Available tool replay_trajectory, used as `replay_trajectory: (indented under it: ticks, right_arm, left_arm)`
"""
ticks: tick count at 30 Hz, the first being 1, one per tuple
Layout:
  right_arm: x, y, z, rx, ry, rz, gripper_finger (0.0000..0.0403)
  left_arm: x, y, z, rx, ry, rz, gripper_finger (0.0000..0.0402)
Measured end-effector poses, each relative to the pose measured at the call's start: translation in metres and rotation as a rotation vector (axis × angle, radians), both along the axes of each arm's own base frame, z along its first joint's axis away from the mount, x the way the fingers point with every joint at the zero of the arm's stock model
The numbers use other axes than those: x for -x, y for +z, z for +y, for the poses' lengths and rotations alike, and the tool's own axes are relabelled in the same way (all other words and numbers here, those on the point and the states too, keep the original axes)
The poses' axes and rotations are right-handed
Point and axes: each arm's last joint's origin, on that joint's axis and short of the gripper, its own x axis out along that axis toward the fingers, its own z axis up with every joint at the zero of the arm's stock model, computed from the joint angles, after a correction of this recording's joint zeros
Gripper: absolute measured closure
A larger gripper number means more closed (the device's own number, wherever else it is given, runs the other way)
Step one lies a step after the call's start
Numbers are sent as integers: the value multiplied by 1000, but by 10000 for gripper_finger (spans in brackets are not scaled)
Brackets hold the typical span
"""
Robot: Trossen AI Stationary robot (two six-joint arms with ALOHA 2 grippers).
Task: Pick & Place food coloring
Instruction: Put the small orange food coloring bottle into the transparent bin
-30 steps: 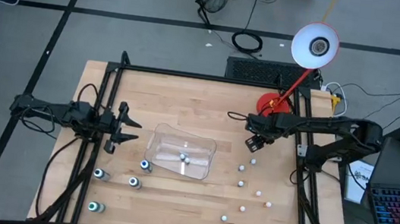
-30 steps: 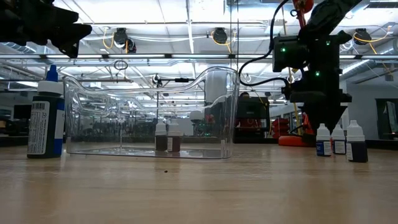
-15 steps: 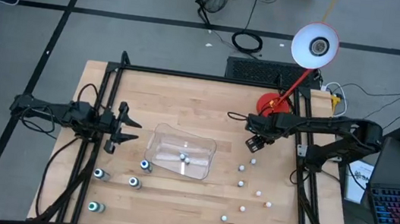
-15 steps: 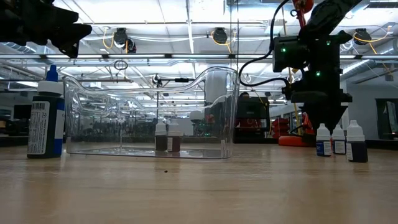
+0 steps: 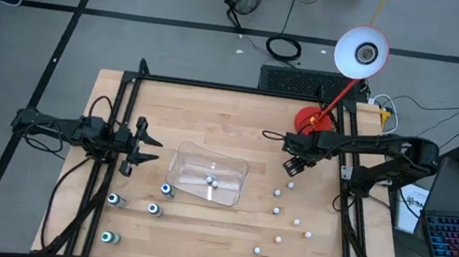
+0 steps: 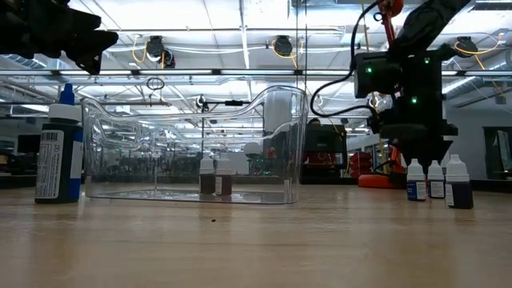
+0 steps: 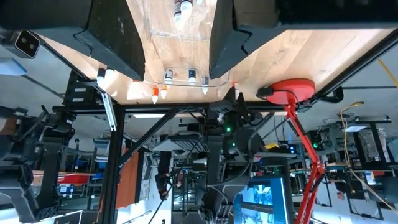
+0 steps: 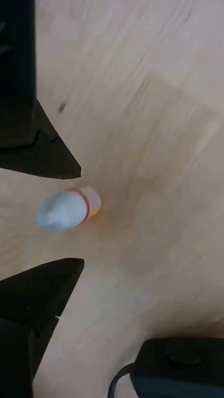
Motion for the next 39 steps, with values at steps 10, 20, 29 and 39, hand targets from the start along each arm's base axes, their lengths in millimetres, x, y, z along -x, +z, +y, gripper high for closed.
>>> replay_trajectory:
  ticks: [10,20,29,39]
  right_arm:
    - [-1,-3,0,7,0,-21,195]
    - [-2,-3,0,8,0,-31,199]
    - [-2,-3,0,7,19,-29,292]
    - [-10,6,0,43,115,-124,345]
  left_arm:
    - [0,0,0,0,0,0,220]
    - [0,0,0,0,0,0,220]
    - [0,0,0,0,0,0,220]
    - [0,0,0,0,0,0,220]
